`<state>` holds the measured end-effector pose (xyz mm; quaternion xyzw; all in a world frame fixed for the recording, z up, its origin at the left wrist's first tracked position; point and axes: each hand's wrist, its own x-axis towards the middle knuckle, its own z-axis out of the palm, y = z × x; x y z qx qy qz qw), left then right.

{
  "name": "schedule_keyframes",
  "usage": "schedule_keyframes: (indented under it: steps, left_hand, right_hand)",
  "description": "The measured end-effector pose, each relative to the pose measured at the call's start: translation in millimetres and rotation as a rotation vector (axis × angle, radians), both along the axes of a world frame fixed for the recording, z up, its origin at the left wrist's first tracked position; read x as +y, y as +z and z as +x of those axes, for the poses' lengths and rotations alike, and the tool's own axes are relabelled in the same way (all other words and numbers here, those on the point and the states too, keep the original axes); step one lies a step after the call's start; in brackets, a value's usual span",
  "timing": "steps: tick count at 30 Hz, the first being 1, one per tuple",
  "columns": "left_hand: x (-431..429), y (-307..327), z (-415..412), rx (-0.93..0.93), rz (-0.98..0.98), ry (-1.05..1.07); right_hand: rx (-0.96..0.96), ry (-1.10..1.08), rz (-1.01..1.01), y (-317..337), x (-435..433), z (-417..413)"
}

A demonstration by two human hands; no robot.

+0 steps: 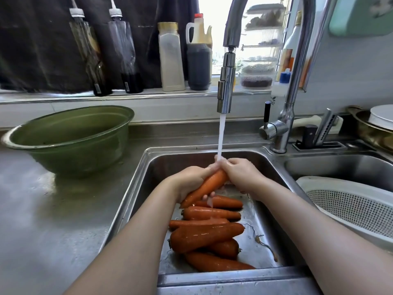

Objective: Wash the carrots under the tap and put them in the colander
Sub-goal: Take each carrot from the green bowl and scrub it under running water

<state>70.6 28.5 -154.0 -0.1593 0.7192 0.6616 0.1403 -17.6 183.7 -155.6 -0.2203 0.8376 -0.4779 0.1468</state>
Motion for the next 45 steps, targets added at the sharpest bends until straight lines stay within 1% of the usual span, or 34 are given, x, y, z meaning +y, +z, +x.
schedule_keyframes:
  steps: [1,2,4,5,7,11,13,15,17,18,19,20,22,24,25,26,28,31,33,35,37,40,42,44,45]
  left_hand:
    - [-1,-1,1,-0.02,-0.03,0.011]
    - [-2,-1,2,-0.035,-0.032,0.024]
    - [-4,0,4,-0.041,0.021,0.04]
    - [-5,-1,4,-0.037,0.057,0.046]
    - [-4,1,3,-0.04,0.12,0.05]
    - [0,5,1,-0.029,0.193,-0.038]
    - [0,7,2,-0.018,0.205,-0.071]
    - [-3,10,7,-0.03,0.201,-0.097]
    - [-8,10,12,-0.061,0.228,-0.104]
    - [-10,9,13,-0.067,0.274,-0.1]
    - [-12,8,14,-0.065,0.333,-0.094]
    - [-14,6,14,-0.062,0.393,-0.085]
    - [-13,5,13,-0.054,0.463,-0.055]
    - [-13,5,12,-0.034,0.431,-0.031]
    - [-13,5,11,-0.022,0.383,-0.028]
    - [-14,5,11,-0.018,0.326,-0.028]
    - [-16,4,11,-0.025,0.212,-0.02]
    - [-19,1,11,-0.053,0.123,0.056]
    - [-21,-1,11,-0.053,0.138,0.07]
    - [-22,-1,11,-0.051,0.166,0.064]
    - [-23,-2,10,-0.055,0.174,0.061]
    - [-22,-2,7,-0.053,0.199,0.066]
    - [-21,-3,6,-0.066,0.205,0.053]
    - [-17,-2,4,-0.092,0.223,0.018]
    - [-15,-2,3,-0.102,0.233,0.011]
  right_hand:
    - [-0.045,0.069,0.011,1,1,1]
    - [-0.128,0.15,0.002,3,2,2]
    - [-0.27,0.273,-0.026,7,4,4]
    - [-0.283,0.288,-0.038,9,4,5]
    - [-0.247,0.224,-0.071,11,1,8]
    - [-0.157,-0.024,-0.12,7,-6,8]
    - [-0.187,-0.075,-0.139,7,-7,5]
    - [-0.279,0.018,-0.174,10,-3,4]
    - [-0.373,0.207,-0.189,13,3,6]
    - [-0.372,0.282,-0.17,14,6,7]
    - [-0.338,0.32,-0.132,14,8,8]
    - [-0.294,0.312,-0.102,14,7,9]
    - [-0.227,0.205,-0.117,14,4,9]
    - [-0.15,0.088,-0.14,13,0,7]
    - [-0.117,0.049,-0.137,12,-1,6]
    - [-0.107,0.022,-0.134,10,-2,4]
    - [-0.146,0.014,-0.131,6,-1,1]
    - [-0.25,0.126,-0.094,5,2,-2]
    - [-0.31,0.265,-0.082,6,5,-2]
    - [-0.313,0.379,-0.068,5,10,-4]
    - [-0.234,0.414,-0.026,5,12,-6]
    - [-0.15,0.378,-0.037,6,11,-3]
    - [-0.077,0.301,-0.047,6,6,2]
    - [0.064,0.17,-0.056,3,-3,5]
    - [0.102,0.118,-0.071,2,-7,5]
